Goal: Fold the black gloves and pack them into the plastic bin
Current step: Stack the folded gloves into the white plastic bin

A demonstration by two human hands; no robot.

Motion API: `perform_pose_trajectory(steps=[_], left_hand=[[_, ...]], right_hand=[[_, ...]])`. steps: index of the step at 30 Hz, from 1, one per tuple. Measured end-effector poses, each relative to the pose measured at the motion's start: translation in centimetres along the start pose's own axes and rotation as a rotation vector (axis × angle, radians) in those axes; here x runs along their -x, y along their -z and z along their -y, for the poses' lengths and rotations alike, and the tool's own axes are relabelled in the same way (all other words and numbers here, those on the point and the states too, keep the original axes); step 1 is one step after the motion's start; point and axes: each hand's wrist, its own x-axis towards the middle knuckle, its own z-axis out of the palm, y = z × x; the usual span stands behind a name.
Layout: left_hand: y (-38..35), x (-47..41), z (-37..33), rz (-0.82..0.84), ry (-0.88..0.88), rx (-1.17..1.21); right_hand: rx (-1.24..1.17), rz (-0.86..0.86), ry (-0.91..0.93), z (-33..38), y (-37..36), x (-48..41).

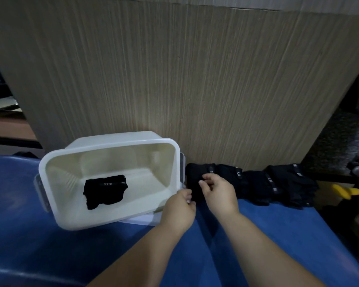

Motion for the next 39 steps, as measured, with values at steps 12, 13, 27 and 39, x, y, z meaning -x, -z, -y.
perform_pose_trajectory(steps=[12, 13, 27, 39], left_hand=[[-1.8, -2.4, -2.5, -0.070, 0.078, -0.145], [-2.0, -2.5, -2.6, -0.071, 0.090, -0.133], [-2.9, -4.0, -3.9, -0.042, 0.316, 0.082], [-1.4, -0.1, -6.2, -0.146, 0.038, 0.290]], right_hand=[[0.130, 0.012, 0.016, -1.2, 0.5, -0.7], [0.131, 0.018, 0.014, -1.3, 0.5, -0.8], [0.112, 0.024, 0.039, -2.1, 0.8, -1.0], [-0.221, -0.156, 0.007, -1.1, 3.2, 0.6]])
